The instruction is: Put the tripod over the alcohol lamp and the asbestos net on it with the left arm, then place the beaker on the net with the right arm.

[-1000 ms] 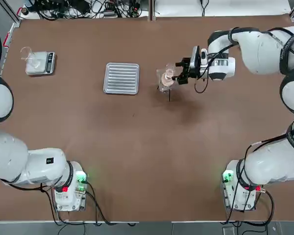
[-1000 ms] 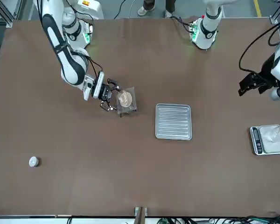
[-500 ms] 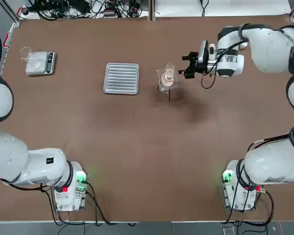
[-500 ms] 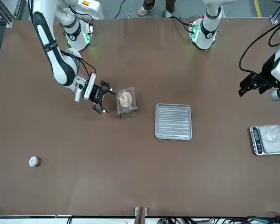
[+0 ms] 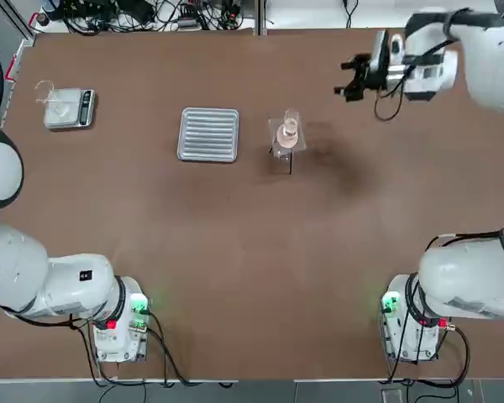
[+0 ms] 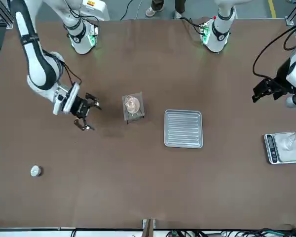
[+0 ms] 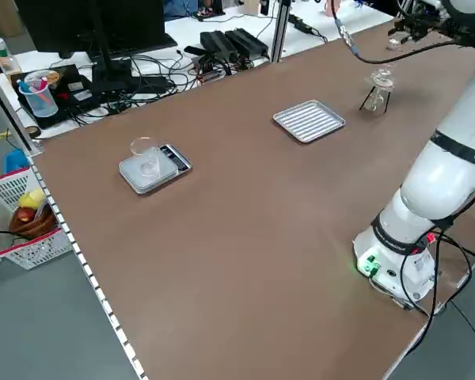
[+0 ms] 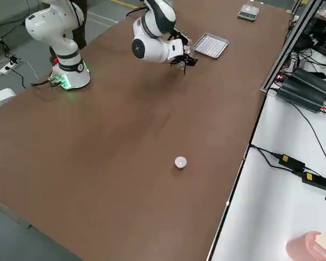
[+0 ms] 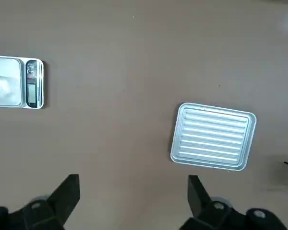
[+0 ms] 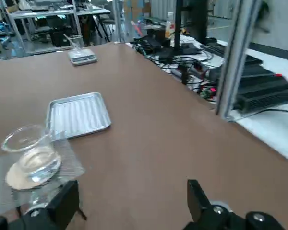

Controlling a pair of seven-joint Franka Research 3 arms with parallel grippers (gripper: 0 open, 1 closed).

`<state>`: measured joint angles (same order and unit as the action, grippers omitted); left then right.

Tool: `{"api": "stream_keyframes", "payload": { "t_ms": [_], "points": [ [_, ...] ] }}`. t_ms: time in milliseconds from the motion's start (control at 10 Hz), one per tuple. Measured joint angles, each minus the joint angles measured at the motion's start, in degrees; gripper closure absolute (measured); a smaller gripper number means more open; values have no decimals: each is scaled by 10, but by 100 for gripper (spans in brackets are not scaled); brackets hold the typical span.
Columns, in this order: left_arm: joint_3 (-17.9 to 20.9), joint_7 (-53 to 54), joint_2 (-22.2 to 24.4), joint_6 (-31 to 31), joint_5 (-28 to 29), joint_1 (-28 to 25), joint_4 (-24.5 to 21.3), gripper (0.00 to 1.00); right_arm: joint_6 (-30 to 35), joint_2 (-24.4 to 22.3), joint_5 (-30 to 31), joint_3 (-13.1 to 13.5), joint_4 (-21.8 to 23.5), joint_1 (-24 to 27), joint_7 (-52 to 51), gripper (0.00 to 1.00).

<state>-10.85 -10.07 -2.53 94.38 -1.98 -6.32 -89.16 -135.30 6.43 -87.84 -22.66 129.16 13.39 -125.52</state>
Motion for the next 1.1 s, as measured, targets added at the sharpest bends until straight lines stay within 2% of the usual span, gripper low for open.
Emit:
{"api": "stream_keyframes", "payload": {
  "t_ms": [100,300,800,1100],
  "points": [
    [0,0,0,0,0,0,0,1,-18,-1,33,0,-27,5,45,0],
    [0,0,-1,0,0,0,0,1,-27,0,60,0,-53,13,86,0],
    [0,0,-1,0,0,0,1,1,-27,11,62,-1,-57,23,101,0],
    [0,0,-1,0,0,0,2,1,-37,11,92,-1,-66,23,170,0]
  ]
}}
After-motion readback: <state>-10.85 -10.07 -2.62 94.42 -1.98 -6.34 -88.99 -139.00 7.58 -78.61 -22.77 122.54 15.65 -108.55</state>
